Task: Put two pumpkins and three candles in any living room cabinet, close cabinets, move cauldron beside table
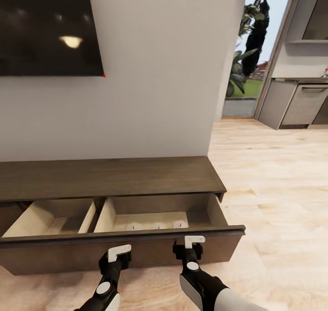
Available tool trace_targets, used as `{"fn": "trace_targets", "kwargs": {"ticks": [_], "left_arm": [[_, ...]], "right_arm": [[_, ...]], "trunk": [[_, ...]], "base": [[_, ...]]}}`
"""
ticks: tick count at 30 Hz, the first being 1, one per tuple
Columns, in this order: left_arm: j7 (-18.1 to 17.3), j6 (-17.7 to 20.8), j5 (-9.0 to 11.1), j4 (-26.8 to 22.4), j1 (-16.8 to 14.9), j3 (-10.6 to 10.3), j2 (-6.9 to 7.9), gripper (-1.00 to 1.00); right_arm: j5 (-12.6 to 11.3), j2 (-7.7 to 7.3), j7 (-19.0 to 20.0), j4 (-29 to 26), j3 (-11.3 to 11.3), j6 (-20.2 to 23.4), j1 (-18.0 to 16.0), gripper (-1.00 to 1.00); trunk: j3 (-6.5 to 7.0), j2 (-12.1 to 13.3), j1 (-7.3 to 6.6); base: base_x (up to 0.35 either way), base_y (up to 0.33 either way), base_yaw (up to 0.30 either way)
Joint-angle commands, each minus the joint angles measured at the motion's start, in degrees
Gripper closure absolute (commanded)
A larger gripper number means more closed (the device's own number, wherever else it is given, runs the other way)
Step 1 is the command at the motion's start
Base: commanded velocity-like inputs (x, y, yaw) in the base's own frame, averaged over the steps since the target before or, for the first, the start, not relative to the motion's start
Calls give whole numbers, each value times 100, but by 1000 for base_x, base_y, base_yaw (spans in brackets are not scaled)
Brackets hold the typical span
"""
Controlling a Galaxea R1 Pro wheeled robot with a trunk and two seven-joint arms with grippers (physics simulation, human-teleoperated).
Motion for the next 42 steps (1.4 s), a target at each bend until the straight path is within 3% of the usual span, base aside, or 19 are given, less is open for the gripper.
{"fn": "trace_targets", "kwargs": {"ticks": [1,28,42], "left_arm": [[35,-38,60,2,-5,-31,7,-100],[35,-38,57,2,-5,-38,5,-100],[35,-39,51,2,-5,-41,6,-100]], "right_arm": [[-37,0,-32,6,37,-44,-9,-100],[-37,0,-32,6,37,-43,-9,-100],[-37,0,-32,6,37,-43,-9,-100]], "trunk": [[-5,-2,1],[-5,-2,1],[-5,-2,1]], "base": [[256,0,0],[218,0,0],[103,0,0]]}}
